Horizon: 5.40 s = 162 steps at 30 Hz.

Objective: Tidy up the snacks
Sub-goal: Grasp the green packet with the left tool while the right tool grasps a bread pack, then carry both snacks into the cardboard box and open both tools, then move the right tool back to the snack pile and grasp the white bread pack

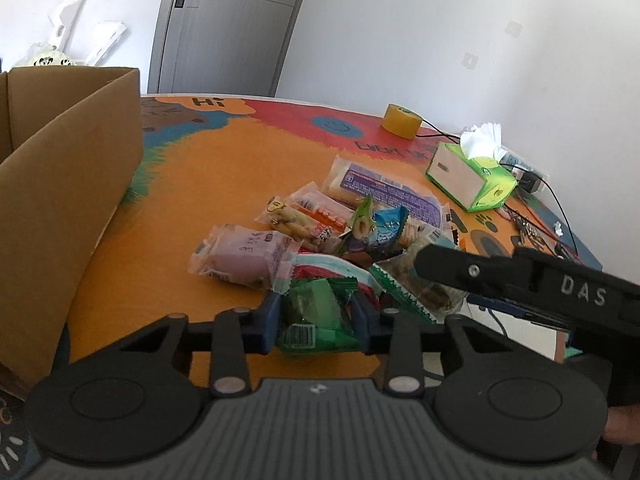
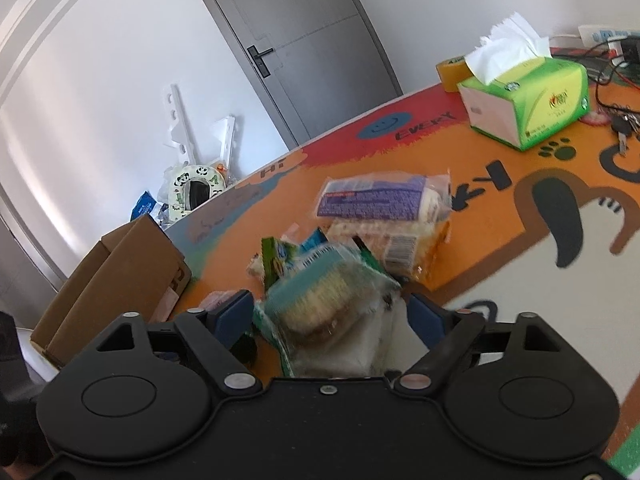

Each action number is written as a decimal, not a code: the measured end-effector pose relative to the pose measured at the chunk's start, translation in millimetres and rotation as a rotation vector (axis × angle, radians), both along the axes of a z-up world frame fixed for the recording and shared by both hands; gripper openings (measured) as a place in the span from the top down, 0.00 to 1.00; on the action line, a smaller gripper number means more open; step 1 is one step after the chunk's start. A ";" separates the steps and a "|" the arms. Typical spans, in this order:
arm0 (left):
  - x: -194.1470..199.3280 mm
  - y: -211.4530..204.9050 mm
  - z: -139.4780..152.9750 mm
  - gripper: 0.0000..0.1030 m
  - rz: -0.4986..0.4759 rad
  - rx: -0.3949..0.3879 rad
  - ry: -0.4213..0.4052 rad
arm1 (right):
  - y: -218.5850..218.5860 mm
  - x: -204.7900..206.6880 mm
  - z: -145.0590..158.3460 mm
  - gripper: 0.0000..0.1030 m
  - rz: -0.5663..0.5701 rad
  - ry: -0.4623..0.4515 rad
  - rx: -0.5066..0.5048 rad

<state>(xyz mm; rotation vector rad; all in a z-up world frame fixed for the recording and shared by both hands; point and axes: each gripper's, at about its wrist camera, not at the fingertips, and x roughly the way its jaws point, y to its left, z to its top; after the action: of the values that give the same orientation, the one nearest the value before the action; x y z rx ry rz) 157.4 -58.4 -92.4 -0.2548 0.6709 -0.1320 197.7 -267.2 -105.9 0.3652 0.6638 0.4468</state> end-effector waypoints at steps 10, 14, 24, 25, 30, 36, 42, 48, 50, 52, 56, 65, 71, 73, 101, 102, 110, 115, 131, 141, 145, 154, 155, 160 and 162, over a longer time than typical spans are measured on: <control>-3.5 7.8 5.3 0.74 0.029 0.011 -0.010 | 26.2 9.9 1.2 0.10 -0.012 -0.025 -0.103; -7.1 7.2 6.3 0.75 0.028 0.012 -0.007 | 20.2 7.0 -0.2 0.40 -0.026 -0.007 -0.097; -8.6 -6.9 1.0 0.55 0.030 0.089 0.012 | -11.6 -18.2 3.4 0.46 -0.066 -0.008 -0.053; -7.2 -8.7 -0.9 0.53 0.033 0.099 0.022 | -15.4 -20.4 4.4 0.46 -0.072 -0.012 -0.049; -7.6 -18.2 -5.3 0.54 0.038 0.131 0.000 | -29.4 -27.0 6.8 0.49 -0.085 -0.022 -0.026; -13.0 -17.7 -0.8 0.69 0.026 0.123 -0.012 | -35.6 -29.9 6.9 0.63 -0.088 -0.023 0.010; -22.2 -13.0 13.7 0.69 0.026 0.103 -0.058 | -32.8 -33.6 11.5 0.81 -0.056 -0.056 0.040; -32.9 -3.7 29.6 0.69 0.041 0.086 -0.101 | -28.8 -38.7 18.1 0.81 -0.043 -0.082 0.062; -36.7 -0.4 35.7 0.69 0.049 0.081 -0.119 | -28.0 -40.0 21.2 0.81 -0.037 -0.088 0.075; -40.2 3.5 41.9 0.69 0.056 0.075 -0.139 | -25.7 -41.0 24.4 0.81 -0.031 -0.096 0.077; -46.7 10.6 53.0 0.69 0.068 0.067 -0.171 | -19.3 -41.8 30.7 0.81 -0.020 -0.111 0.084; -58.8 38.5 72.2 0.69 0.117 0.054 -0.230 | 12.4 -39.7 46.3 0.81 0.025 -0.137 0.073; -66.2 60.8 84.3 0.69 0.170 0.062 -0.263 | 43.1 -39.5 56.6 0.81 0.088 -0.162 0.088; -67.6 68.3 86.8 0.69 0.193 0.061 -0.271 | 54.0 -37.9 58.9 0.81 0.112 -0.167 0.089; -67.8 159.9 77.6 0.69 0.396 0.030 -0.236 | 151.5 -30.7 76.5 0.81 0.289 -0.182 0.060; -67.3 161.8 77.1 0.69 0.400 0.029 -0.233 | 154.9 -30.7 77.1 0.81 0.295 -0.182 0.060; -69.9 176.1 77.6 0.62 0.429 0.008 -0.202 | 175.9 -32.3 82.8 0.81 0.330 -0.188 0.053; -79.7 180.0 82.2 0.50 0.450 0.003 -0.234 | 193.2 -33.0 87.5 0.81 0.357 -0.197 0.050; -81.4 168.2 87.2 0.22 0.468 0.022 -0.215 | 170.9 -42.0 88.7 0.31 0.326 -0.186 0.064; -78.2 133.1 88.6 0.09 0.416 0.041 -0.217 | 113.4 -45.2 76.3 0.11 0.207 -0.173 0.064; -76.5 116.5 87.1 0.08 0.379 0.047 -0.215 | 90.6 -44.7 69.7 0.09 0.164 -0.169 0.060; -73.8 78.9 85.9 0.08 0.285 0.051 -0.232 | 41.4 -44.9 59.1 0.06 0.062 -0.165 0.060; -73.3 75.0 85.6 0.08 0.275 0.050 -0.233 | 36.9 -44.7 57.9 0.06 0.050 -0.164 0.057; -69.0 56.6 83.5 0.08 0.231 0.051 -0.237 | 14.5 -42.8 51.9 0.07 0.002 -0.148 0.054; -66.2 51.1 82.8 0.08 0.214 0.052 -0.235 | 7.1 -42.8 48.5 0.10 -0.011 -0.138 0.051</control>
<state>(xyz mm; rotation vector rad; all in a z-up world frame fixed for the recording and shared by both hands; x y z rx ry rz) 91.2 -7.3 -9.6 -0.2552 0.4094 0.0603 154.9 -260.1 -57.4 0.3822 0.5167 0.4743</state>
